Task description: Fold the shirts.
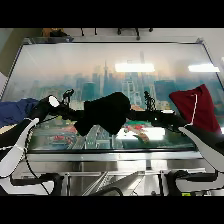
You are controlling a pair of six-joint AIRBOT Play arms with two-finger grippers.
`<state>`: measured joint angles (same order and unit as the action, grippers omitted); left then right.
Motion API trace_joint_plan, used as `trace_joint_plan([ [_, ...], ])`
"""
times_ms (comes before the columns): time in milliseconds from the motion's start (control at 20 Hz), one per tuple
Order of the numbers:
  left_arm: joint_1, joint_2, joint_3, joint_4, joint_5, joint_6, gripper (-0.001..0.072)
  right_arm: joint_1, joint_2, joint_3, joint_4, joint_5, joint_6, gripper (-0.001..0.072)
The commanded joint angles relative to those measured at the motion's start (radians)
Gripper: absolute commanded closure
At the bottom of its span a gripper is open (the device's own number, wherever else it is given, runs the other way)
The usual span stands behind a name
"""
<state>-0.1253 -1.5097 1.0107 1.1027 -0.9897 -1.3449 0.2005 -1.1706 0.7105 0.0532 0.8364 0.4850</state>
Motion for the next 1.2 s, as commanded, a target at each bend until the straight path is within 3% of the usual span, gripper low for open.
trace_joint_plan([
  [0, 0.021, -0.003, 0.084, 0.004, -0.098, 0.030, 0.0698, 0.000, 0.010, 0.005, 0.022, 0.029, -0.018, 0.0695],
  [200, 0.059, 0.146, 0.224, -0.004, -0.188, 0.032, 0.0700, -0.075, 0.107, 0.114, 0.011, 0.089, -0.013, 0.0695],
  [350, 0.068, 0.328, 0.442, -0.005, -0.256, 0.027, 0.0701, -0.216, 0.199, 0.361, 0.011, 0.228, 0.057, 0.0695],
  [550, 0.052, 0.546, 0.795, -0.003, -0.203, 0.008, 0.0701, -0.316, 0.290, 0.816, 0.011, 0.330, 0.201, 0.0695],
  [650, 0.053, 0.634, 0.936, 0.007, -0.147, 0.009, 0.0701, -0.350, 0.332, 1.007, -0.006, 0.331, 0.205, 0.0694],
  [750, 0.053, 0.708, 1.012, 0.050, -0.121, 0.009, 0.0701, -0.372, 0.376, 1.123, -0.130, 0.320, 0.294, 0.0695],
  [900, 0.053, 0.779, 0.980, 0.053, -0.131, 0.009, 0.0701, -0.373, 0.412, 1.147, -0.260, 0.336, 0.346, 0.0694],
  [1150, 0.053, 0.801, 0.626, 0.046, -0.135, -0.018, 0.0699, -0.370, 0.254, 1.144, -0.260, 0.479, 0.438, 0.0694],
])
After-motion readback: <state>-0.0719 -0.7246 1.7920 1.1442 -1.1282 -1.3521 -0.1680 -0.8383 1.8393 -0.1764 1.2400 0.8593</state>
